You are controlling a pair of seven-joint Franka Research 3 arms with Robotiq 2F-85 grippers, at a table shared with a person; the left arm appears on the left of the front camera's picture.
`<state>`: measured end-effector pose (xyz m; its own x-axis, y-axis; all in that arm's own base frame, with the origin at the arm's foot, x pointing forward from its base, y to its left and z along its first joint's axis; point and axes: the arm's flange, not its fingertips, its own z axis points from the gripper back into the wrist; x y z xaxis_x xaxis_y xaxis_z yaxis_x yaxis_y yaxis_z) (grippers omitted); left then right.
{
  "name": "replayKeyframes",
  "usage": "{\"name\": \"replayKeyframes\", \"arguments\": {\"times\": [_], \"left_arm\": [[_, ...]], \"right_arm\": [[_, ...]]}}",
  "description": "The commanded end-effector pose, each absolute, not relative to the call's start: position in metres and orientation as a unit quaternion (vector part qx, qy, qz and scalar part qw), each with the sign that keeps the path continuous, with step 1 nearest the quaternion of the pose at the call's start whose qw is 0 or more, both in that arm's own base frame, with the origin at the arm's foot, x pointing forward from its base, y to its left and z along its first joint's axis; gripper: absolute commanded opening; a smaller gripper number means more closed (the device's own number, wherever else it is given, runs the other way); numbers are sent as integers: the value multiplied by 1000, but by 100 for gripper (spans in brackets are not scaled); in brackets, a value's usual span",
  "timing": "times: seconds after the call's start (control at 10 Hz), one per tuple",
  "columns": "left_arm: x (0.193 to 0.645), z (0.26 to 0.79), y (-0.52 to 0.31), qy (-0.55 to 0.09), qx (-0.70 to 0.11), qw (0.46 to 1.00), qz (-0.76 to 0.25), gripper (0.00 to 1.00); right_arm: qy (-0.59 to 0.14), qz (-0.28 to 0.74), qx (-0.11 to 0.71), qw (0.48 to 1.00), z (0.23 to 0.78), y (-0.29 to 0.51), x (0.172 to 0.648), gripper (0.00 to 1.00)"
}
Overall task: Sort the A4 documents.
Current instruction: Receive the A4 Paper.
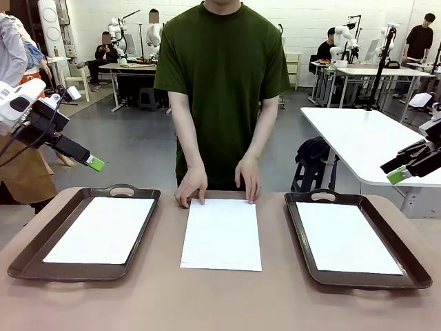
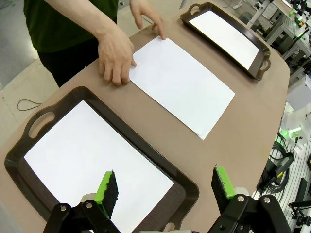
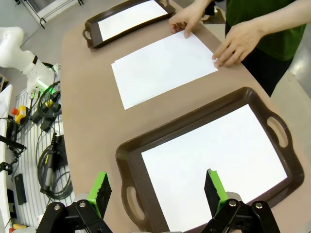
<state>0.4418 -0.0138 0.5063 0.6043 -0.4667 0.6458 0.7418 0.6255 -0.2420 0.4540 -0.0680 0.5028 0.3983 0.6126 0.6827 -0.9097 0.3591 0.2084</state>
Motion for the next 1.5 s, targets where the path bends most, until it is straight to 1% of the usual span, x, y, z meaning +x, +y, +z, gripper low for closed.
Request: {"name": "replayKeyframes", "arguments": {"times": [0.0,1.4], "left_arm": [[441,506,-13,-275,-246,857,-359,100],[441,506,-13,-275,-246,857,-359,100]], "right_arm": [[-255,490,290,782,501,-67,454,100],[-255,490,290,782,501,-67,454,100]]}}
